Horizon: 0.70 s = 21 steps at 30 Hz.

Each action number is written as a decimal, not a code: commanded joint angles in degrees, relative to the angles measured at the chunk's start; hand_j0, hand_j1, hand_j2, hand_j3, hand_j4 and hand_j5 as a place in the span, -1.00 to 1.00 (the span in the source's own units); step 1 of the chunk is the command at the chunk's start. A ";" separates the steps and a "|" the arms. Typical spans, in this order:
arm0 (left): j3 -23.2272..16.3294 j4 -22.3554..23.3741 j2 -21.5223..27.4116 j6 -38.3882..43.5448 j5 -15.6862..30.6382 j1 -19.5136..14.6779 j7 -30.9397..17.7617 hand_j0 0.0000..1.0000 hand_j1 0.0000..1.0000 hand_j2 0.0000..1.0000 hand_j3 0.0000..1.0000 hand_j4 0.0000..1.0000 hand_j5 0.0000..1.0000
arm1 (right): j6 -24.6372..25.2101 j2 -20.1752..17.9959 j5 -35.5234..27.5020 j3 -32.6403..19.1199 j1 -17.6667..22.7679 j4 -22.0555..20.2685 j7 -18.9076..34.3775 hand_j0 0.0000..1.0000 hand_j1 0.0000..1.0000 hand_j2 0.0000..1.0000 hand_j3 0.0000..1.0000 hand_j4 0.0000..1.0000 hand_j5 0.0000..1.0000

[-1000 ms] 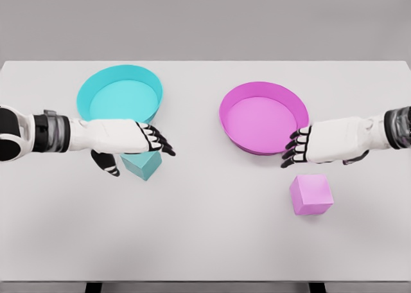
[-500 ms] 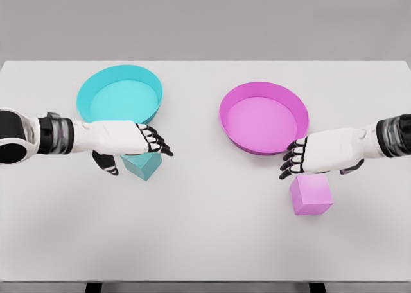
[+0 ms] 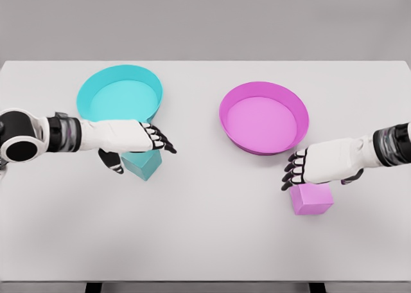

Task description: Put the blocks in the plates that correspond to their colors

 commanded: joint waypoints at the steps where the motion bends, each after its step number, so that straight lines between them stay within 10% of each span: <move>1: 0.10 0.25 -0.22 0.08 0.12 0.09 0.02 1.00 1.00 1.00 1.00 1.00 1.00 | 0.10 -0.02 -0.09 0.67 0.00 0.00 -0.01 1.00 1.00 1.00 1.00 1.00 1.00; 14: 0.01 1.83 -1.45 -0.01 -0.94 0.44 0.02 0.99 0.99 0.99 0.99 0.99 0.99 | 0.10 0.42 0.35 1.20 -0.09 -0.09 -0.01 1.00 1.00 1.00 1.00 1.00 1.00; 21: 0.10 1.75 -1.36 -0.09 -1.03 0.97 0.02 0.53 0.53 0.53 0.53 0.53 0.53 | 0.10 0.60 0.27 2.43 0.00 -0.09 -0.01 1.00 1.00 1.00 1.00 1.00 1.00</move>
